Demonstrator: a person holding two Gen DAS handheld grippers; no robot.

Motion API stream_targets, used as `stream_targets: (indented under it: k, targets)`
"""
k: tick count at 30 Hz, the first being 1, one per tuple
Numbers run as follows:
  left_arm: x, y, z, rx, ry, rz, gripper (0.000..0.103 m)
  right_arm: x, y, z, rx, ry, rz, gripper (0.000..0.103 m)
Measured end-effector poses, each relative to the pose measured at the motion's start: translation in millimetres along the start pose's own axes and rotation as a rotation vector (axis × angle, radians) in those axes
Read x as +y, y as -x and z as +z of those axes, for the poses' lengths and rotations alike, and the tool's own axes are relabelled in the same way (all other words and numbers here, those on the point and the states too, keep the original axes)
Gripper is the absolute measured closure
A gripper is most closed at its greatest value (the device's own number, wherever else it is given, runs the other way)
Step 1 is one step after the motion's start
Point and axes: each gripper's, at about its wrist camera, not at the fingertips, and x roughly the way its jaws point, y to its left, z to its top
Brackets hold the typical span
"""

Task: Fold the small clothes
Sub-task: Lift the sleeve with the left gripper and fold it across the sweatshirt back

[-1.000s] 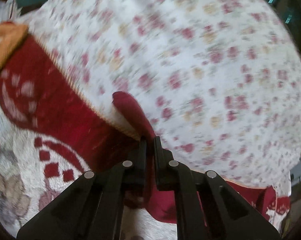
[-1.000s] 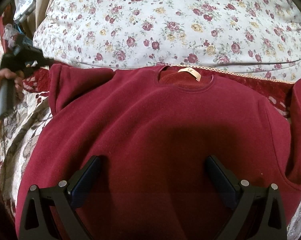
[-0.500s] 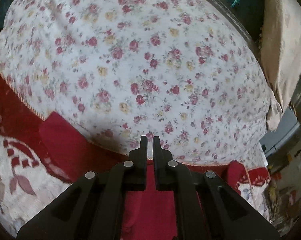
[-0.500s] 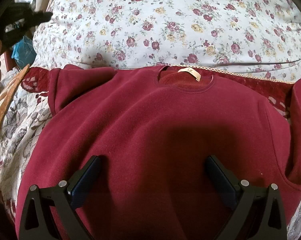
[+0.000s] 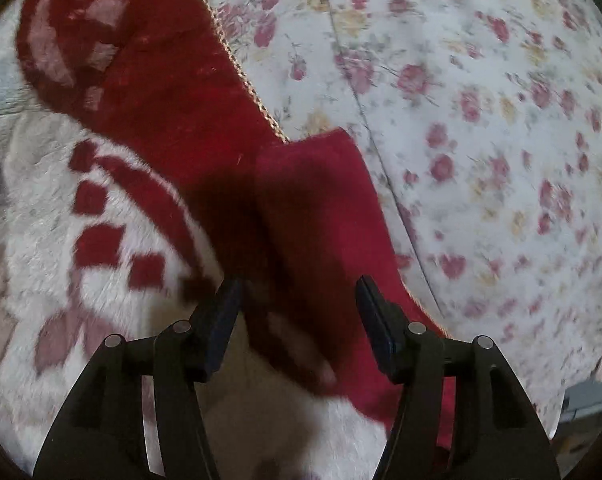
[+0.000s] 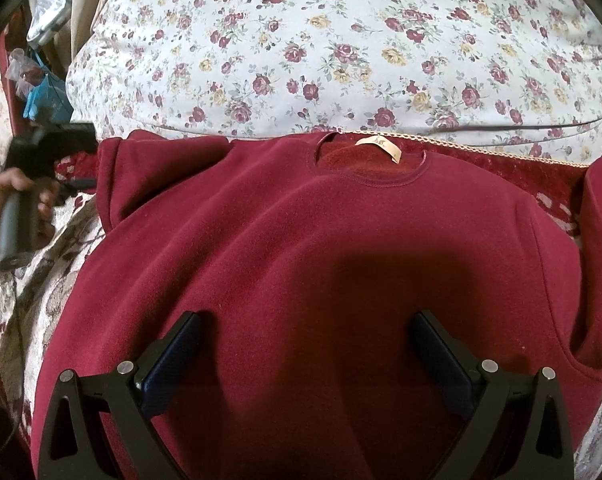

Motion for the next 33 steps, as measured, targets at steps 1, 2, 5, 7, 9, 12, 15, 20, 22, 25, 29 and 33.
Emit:
stream_targets:
  k: [1,2,5,7,9,12,15,20,22,25,29,33]
  targets:
    - [-2.3,-6.1,2.9,-0.002,0.001,-0.012,0.044,0.3,-0.1,0.2,-0.001,0.000,0.000,0.000]
    - [-5.0,-11.7,5.3,0.001,0.001,-0.024,0.044,1.0,0.0,-0.1,-0.002,-0.001,-0.001,0.000]
    - [-14.3,-28.7,10.8,0.014,0.015,-0.051,0.044,1.4,-0.1,0.1,-0.006,-0.004,0.000,0.000]
    - [-18.3,-37.6,12.9,0.011,0.019,-0.068,0.044,1.1,-0.2,-0.2,-0.009,-0.006,0.002,0.000]
    - [-17.6,-43.3,13.9,0.012,0.032,-0.090,0.065,1.2,-0.2,-0.4,-0.011,-0.008,0.004,0.000]
    - [-11.7,-43.4,11.5,0.033,0.061,-0.132,0.093,1.1,-0.3,-0.2,-0.015,-0.011,0.008,0.000]
    - [-20.6,-20.9,7.0,0.016,0.014,-0.191,0.094,0.6,-0.2,-0.8,-0.018,-0.013,0.009,0.000]
    - [-66.4,42.9,2.2,-0.033,-0.098,-0.322,0.094,0.7,-0.6,-1.0,-0.018,-0.013,0.009,0.000]
    - [-95.6,69.6,-4.5,-0.038,-0.162,-0.375,0.094,0.6,-0.7,-1.3,-0.018,-0.013,0.009,0.000]
    - [-135.9,98.4,-27.0,-0.022,-0.253,-0.438,0.094,0.6,-0.8,-1.4,-0.018,-0.015,0.011,0.000]
    - [-189.5,115.9,-66.2,0.023,-0.346,-0.508,0.094,1.1,-0.1,-1.4,-0.018,-0.019,0.011,0.000]
    - [-229.5,108.8,-111.8,0.093,-0.406,-0.535,0.094,1.4,0.4,-1.7,-0.020,-0.024,0.015,0.000]
